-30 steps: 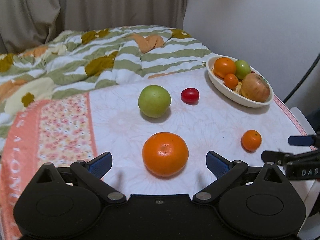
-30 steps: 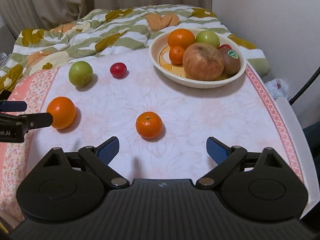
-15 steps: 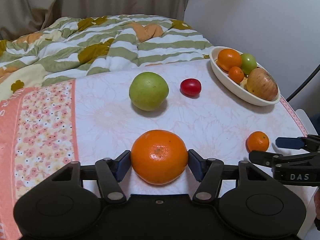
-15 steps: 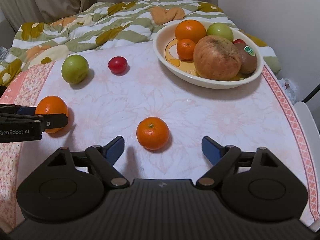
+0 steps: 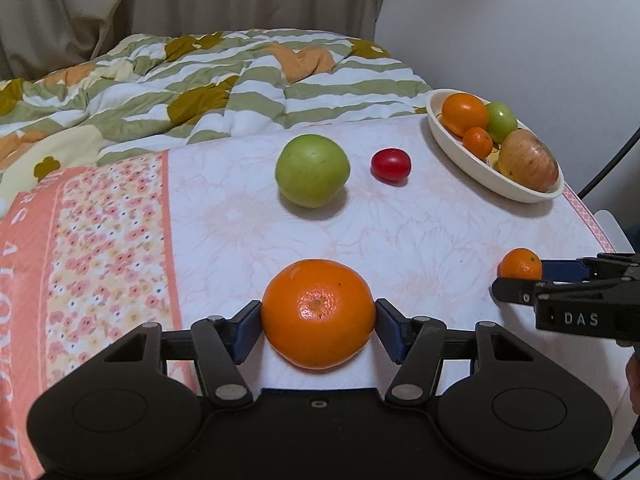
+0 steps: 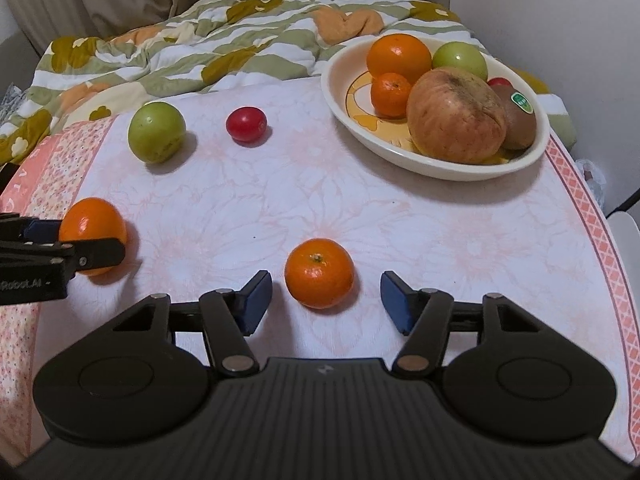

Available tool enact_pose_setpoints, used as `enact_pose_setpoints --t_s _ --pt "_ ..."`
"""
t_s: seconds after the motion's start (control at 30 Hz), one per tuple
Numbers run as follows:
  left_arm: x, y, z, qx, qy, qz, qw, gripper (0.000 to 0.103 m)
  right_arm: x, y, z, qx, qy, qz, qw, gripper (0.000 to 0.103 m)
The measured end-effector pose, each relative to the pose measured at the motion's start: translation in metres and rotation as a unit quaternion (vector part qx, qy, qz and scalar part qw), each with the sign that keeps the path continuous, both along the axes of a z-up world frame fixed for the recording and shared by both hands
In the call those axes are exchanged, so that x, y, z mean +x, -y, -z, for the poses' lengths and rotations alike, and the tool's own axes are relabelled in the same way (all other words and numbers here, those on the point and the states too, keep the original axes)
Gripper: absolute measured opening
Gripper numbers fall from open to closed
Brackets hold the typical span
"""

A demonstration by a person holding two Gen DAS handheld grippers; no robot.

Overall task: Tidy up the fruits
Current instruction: 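Grasp the large orange with the left tool while the right tool grasps the small mandarin, then carry the orange and mandarin into the cream bowl and open both tools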

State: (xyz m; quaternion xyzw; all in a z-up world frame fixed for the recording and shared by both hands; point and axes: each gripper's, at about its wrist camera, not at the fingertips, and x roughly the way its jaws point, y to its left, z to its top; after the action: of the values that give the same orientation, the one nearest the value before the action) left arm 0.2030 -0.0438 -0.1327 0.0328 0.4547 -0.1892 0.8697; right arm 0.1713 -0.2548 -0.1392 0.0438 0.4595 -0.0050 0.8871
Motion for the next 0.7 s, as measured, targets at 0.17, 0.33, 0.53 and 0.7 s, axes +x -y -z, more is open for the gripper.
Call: enact_pose_setpoints --t_s 0.17,0.33,0.53,0.7 --pt "-0.006 -0.009 -0.002 -0.004 0.000 -0.018 0.9998 0.064 0.002 -0.004 -0.003 -0.013 0.006 -0.007 1.000 0.052" --pt "-0.013 -0.013 -0.010 -0.010 0.006 -0.027 0.9996 0.064 -0.002 -0.004 -0.012 -0.010 0.014 -0.009 1.000 0.052" --pt "-0.025 -0.016 -0.027 -0.024 0.014 -0.030 0.9991 0.064 -0.012 -0.005 -0.032 -0.005 0.029 -0.006 1.000 0.052" --pt "-0.036 -0.015 -0.045 -0.039 0.028 -0.029 0.9984 0.064 -0.025 -0.003 -0.054 -0.008 0.041 -0.005 0.999 0.052"
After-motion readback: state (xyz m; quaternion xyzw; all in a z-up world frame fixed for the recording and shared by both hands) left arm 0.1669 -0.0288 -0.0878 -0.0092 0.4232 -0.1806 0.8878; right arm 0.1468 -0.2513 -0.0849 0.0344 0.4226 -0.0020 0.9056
